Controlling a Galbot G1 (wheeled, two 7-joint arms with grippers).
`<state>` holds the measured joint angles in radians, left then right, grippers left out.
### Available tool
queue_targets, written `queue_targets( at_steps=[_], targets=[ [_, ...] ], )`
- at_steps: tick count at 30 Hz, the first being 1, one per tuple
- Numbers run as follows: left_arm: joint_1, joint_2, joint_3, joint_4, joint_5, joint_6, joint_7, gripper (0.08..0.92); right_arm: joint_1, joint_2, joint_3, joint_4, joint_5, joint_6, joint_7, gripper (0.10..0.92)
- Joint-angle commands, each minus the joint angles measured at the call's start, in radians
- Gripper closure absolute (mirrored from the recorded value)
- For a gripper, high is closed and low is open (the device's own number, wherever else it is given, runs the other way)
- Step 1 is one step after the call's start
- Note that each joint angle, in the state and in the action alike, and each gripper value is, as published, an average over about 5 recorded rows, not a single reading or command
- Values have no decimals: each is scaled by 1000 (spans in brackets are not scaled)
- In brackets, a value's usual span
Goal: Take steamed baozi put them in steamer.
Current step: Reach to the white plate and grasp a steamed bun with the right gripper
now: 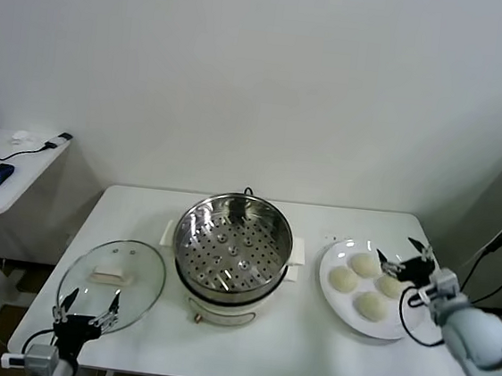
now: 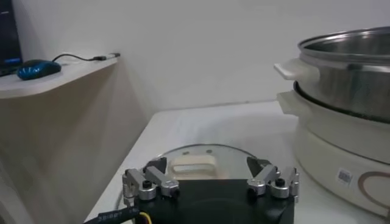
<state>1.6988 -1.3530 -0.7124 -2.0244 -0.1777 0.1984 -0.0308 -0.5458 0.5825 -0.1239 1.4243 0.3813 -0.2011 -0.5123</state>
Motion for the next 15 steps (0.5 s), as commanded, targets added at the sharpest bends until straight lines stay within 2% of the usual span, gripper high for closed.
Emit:
queue_targets(
  at_steps=[1, 4, 7, 15],
  targets=[
    [-7, -1, 11, 3, 1, -11, 1, 177, 631, -126, -626, -252, 14, 123, -478, 203],
    [-6, -1, 14, 7, 2, -16, 1, 177, 814, -82, -865, -326, -24, 197, -646, 203],
    [-5, -3, 16, 12, 3, -21, 1, 177, 940, -24, -1038, -398, -85, 244, -737, 203],
    [-3, -1, 13, 15, 2, -23, 2, 177, 967, 101, -1170, -529, -173, 252, -750, 203]
  ],
)
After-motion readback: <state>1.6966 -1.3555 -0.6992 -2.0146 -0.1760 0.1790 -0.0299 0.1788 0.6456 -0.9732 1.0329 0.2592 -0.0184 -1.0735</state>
